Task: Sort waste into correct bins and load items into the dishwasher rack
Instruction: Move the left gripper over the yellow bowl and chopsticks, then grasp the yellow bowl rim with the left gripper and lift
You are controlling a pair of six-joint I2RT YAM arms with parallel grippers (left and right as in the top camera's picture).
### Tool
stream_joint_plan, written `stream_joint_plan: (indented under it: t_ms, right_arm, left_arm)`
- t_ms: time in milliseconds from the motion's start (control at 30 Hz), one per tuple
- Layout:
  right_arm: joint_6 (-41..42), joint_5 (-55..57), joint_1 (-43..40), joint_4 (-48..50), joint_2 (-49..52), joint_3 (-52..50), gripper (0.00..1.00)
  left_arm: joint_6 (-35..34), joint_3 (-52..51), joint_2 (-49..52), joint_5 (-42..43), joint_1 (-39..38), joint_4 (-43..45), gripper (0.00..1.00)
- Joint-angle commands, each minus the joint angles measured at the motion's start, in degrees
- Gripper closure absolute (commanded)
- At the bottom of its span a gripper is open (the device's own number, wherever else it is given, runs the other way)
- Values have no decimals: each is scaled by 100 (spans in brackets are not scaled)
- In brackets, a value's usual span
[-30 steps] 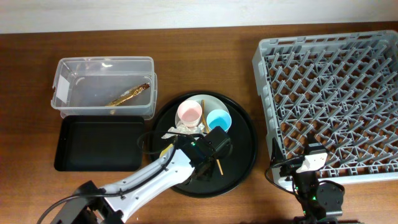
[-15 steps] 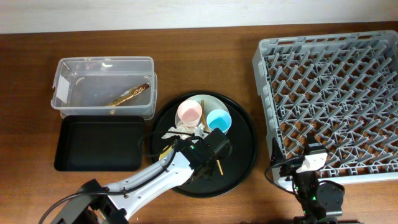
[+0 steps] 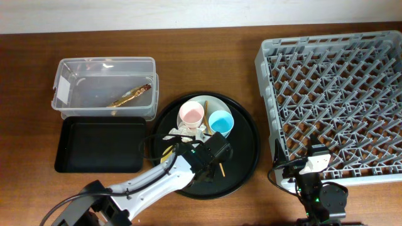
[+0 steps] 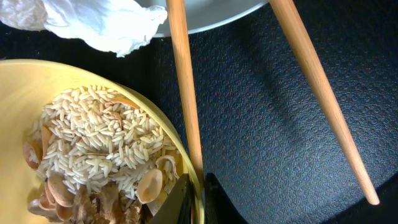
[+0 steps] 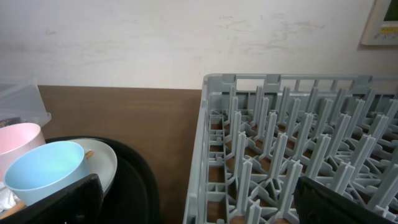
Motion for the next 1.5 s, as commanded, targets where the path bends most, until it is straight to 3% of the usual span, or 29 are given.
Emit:
stream_joint_plan:
  t_ms: [0, 167, 367, 533, 767, 1000, 1467]
  right_arm:
    - [11, 9, 17, -7, -37, -42, 1]
    - [11, 9, 17, -7, -37, -42, 1]
    - [11, 9, 17, -7, -37, -42, 1]
    - [11, 9, 17, -7, -37, -42, 1]
    - [11, 9, 17, -7, -37, -42, 2]
    - [11, 9, 17, -7, -37, -42, 1]
    - [11, 9, 17, -7, -37, -42, 1]
  left_arm:
    - [-15, -46, 70, -186, -13, 4, 92]
    - [90, 199, -66, -203, -13, -138, 100]
    - [195, 470, -549, -282, -13, -444, 100]
    - [686, 474, -852, -785, 59, -680, 100]
    - [682, 474, -970, 24, 507, -767, 100]
    - [680, 472, -968, 264, 514, -765, 100]
    - [636, -149, -339, 251, 212, 79, 100]
